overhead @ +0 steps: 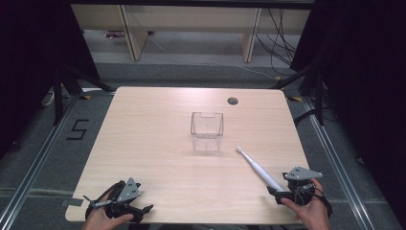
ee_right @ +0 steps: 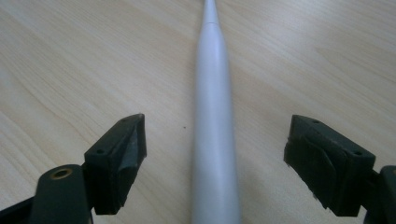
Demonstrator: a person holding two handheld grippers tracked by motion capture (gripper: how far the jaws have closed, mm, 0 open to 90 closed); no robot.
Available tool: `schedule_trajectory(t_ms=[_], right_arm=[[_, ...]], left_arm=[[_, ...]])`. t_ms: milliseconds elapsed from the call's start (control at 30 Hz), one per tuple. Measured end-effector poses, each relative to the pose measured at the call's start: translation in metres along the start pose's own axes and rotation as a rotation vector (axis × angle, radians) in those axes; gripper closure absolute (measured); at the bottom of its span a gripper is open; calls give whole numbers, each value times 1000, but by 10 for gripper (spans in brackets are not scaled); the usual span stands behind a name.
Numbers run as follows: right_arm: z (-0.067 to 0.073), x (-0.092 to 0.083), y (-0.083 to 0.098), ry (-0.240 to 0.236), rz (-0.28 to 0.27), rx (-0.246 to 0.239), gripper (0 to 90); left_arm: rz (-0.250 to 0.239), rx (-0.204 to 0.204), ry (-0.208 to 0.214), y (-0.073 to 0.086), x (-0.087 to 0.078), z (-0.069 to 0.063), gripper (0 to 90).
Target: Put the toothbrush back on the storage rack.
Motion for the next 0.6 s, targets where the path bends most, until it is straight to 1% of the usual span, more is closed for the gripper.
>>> schedule_trajectory(t_ms=[33,67,100,133,167,200,233,267,300,333,367,400,433,467,567,600], right_arm=[[0,0,0,0,0,0,212],[2,0,-1,-19,8,11,212],[2,0,-1,-19,8,11,212],[3,0,-1,-19,10,25,212],[6,-1,-1,-30,28,57,212],[3,-1,-2,-26,26,27,212],[3,-1,-2,-26,26,27,212],[5,-1,-3,-27,27,48,212],[2,-1,-4,-30,34,26,217],[2,-1,-5,-31,34,27,219],[2,-1,-5,-31,34,27,219],[0,1,-6,-26,35,4,226],[0,1,-6,-26,35,4,226],[0,1,-7,-29,50,3,229],[1,2,-8,-34,63,3,236],[1,2,-10,-30,70,-15,241]], left_arm=[[0,0,0,0,0,0,151],[0,2,-1,0,0,0,151],[0,2,-1,0,0,0,151],[0,1,-1,0,0,0,151],[2,2,0,0,0,0,151],[6,14,0,1,1,1,151],[6,14,0,1,1,1,151],[6,5,1,1,1,0,151],[5,-1,-2,1,1,0,151],[10,11,-6,1,0,1,151],[10,11,-6,1,0,1,151],[8,13,-7,1,0,1,151],[10,22,-9,1,-1,2,151],[10,19,-7,2,-1,2,151],[10,21,-5,2,-1,2,151],[6,18,-6,2,-1,2,151]])
Point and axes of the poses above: each handheld gripper's, and its own axes: x roughly forward along the jaws, y roughly out of its underside, z roughly to its left, the point moved 6 cm from there along x, roughly forward along the jaws, and after that the axes turned 3 degrees about z, right-handed, at the moved point
